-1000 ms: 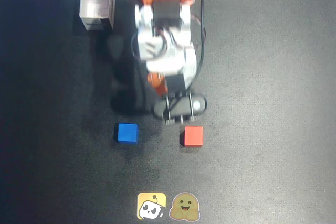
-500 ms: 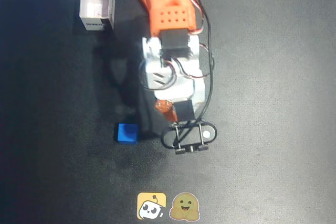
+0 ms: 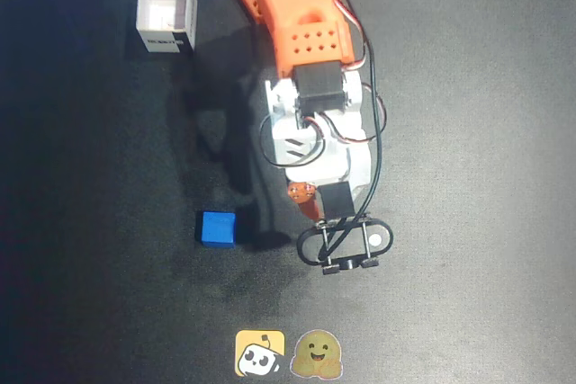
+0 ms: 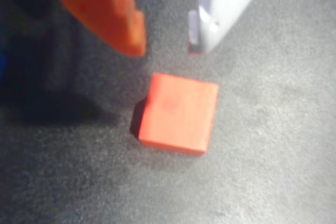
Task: Put the red cube on top of the blue cube.
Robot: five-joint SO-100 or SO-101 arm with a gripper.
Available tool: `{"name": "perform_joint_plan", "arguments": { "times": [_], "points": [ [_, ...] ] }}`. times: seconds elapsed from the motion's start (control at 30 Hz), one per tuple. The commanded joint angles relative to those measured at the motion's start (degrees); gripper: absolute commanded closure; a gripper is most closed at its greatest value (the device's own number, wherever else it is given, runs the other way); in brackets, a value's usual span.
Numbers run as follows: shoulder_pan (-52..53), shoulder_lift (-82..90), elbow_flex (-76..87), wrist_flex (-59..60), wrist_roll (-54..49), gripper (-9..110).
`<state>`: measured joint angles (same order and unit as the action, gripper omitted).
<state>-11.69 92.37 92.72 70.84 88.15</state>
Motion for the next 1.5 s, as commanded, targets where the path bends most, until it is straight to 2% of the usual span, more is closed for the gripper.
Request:
{"name": "perform_joint_plan", "arguments": {
  "times": [0.0, 0.2, 0.43, 0.53, 1.47],
  "points": [
    [-0.7, 0.09, -2.46, -1.32, 0.7, 91],
    [-1.76, -0.18, 0.79, -4.57, 1.85, 84],
    [-3.16, -1.23, 3.43, -8.35, 4.22, 84],
    [-3.52, -2.2, 3.87, -9.67, 4.92, 75],
    [-5.45, -7.73, 13.71, -22.15, 9.93, 75]
  ]
}}
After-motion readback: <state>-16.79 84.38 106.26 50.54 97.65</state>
